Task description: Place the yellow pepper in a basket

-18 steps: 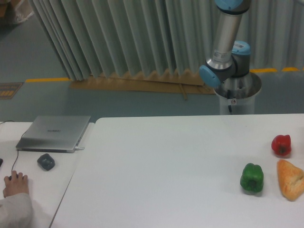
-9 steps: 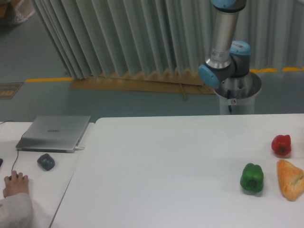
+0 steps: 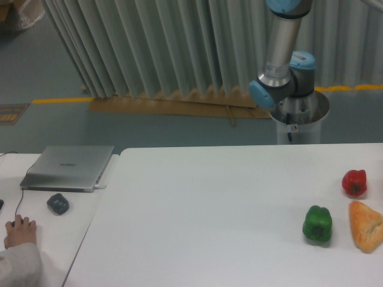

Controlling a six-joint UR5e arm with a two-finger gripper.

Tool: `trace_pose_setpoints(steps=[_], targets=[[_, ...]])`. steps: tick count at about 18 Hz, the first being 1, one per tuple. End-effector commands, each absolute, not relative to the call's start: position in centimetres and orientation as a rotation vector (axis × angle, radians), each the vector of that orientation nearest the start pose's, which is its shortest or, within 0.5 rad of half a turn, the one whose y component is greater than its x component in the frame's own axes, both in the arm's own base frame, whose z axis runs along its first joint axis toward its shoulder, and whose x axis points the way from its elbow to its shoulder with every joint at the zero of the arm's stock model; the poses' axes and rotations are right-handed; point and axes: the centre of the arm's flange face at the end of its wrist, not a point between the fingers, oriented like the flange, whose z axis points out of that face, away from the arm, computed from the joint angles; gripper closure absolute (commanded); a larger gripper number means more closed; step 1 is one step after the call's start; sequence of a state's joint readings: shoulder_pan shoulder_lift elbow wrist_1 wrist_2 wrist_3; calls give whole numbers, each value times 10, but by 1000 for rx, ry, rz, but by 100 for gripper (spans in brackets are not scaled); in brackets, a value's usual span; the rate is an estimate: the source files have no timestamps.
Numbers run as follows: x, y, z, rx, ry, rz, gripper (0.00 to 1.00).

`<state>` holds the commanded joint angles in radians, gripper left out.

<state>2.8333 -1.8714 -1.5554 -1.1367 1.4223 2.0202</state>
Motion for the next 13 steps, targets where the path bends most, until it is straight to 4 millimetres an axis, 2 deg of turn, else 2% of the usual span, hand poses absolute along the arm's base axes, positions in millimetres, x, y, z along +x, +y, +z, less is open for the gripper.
trace_pose_setpoints(steps=[2,3,4,5,6,10,11,12,13], targets=[[-527,344,374,-2751,1141,222,0],[-507,364,382,-2722,1194,232,0],[-494,374,389,-2731,1202,237,0],[-474,384,378,-2766,1154,193,0],[-467,385,381,-2785,1093,193,0],[-464,386,373,-2791,1095,173,0],[-468,391,387,-2783,1104,218,0],[-466,396,393,-2780,1109,231,0],[-458,403,398,-2769,1130,240,0]])
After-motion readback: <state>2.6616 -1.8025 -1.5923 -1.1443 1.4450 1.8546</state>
